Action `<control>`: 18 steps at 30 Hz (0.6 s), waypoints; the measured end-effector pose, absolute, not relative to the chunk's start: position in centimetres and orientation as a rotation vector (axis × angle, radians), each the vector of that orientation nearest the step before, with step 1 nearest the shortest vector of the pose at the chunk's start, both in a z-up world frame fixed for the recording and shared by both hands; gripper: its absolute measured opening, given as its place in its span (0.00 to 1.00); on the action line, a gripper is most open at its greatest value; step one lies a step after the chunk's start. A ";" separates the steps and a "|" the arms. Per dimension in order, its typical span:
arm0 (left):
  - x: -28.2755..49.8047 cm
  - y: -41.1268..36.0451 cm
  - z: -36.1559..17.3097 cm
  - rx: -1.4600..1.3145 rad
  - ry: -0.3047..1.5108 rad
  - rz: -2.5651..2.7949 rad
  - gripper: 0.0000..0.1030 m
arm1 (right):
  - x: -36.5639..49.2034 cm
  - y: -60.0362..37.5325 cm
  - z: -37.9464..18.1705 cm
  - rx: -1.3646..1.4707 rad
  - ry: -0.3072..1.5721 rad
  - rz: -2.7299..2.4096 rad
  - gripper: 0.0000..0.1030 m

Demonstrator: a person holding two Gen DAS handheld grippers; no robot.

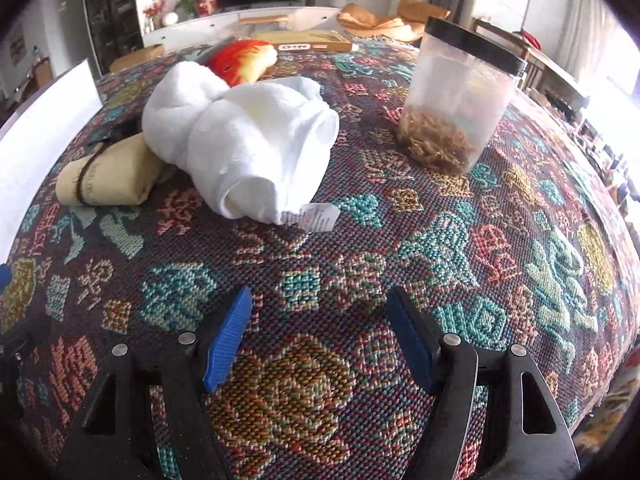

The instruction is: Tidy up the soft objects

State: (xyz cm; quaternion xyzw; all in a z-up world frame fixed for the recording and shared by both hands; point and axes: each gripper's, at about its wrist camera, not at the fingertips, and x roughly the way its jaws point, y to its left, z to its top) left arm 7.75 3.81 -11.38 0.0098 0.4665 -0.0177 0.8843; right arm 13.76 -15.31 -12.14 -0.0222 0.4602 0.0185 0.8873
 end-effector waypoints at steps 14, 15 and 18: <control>11.2 3.2 -12.8 0.016 0.948 -0.038 1.00 | 15.1 -15.7 -13.1 0.006 0.899 -0.003 0.87; 11.2 3.2 -12.8 0.016 0.948 -0.038 1.00 | 15.2 -15.7 -13.1 0.006 0.899 -0.003 0.87; 11.2 3.2 -12.8 0.016 0.948 -0.038 1.00 | 15.1 -15.8 -13.1 0.006 0.899 -0.003 0.87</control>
